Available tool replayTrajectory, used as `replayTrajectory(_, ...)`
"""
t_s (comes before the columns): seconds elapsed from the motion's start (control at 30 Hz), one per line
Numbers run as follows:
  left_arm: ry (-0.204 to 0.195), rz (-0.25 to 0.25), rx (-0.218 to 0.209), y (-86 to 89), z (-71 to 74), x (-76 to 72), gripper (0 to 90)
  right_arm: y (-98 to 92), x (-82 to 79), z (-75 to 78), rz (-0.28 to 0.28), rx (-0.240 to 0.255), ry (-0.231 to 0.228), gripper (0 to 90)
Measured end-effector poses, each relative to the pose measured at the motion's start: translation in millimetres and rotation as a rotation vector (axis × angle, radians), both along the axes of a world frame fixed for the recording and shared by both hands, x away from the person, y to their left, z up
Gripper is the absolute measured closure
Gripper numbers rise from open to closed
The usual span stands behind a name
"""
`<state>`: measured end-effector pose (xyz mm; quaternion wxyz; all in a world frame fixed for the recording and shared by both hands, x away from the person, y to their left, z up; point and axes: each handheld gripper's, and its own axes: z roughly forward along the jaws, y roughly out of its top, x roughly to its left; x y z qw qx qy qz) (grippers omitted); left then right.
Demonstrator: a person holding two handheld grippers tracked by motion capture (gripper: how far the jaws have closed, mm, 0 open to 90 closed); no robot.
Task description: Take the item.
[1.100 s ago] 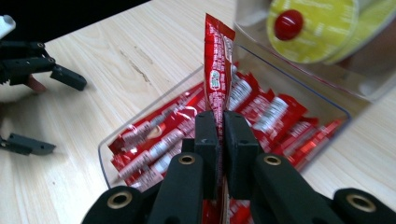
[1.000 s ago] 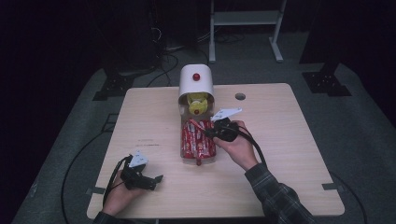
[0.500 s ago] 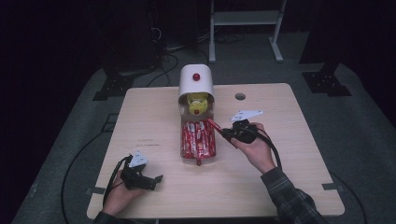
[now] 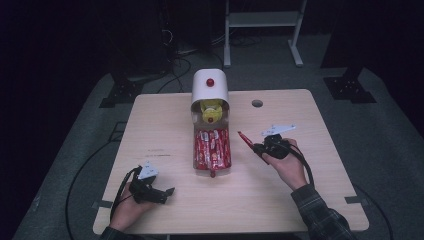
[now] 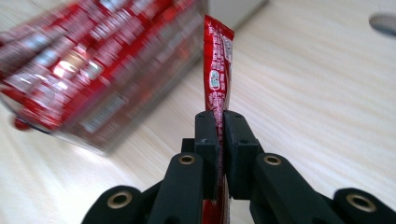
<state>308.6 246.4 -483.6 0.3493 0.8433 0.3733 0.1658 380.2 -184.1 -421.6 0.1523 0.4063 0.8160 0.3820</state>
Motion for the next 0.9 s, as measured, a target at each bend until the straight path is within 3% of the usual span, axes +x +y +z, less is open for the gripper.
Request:
replayTrajectory(0.4,0.001,0.000,0.000,0.0,0.0,0.0,0.0,-2.5,12.9,-33.3,-0.025,-0.045,0.059,83.8)
replayTrajectory(0.73,0.000,0.000,0.000,0.0,0.0,0.0,0.0,1.1,15.0,-41.4,-0.028,-0.067,0.077,80.4)
replayTrajectory(0.9,0.000,0.000,0.000,0.0,0.0,0.0,0.0,-0.1,13.9,-38.3,-0.022,-0.058,0.073,69.5)
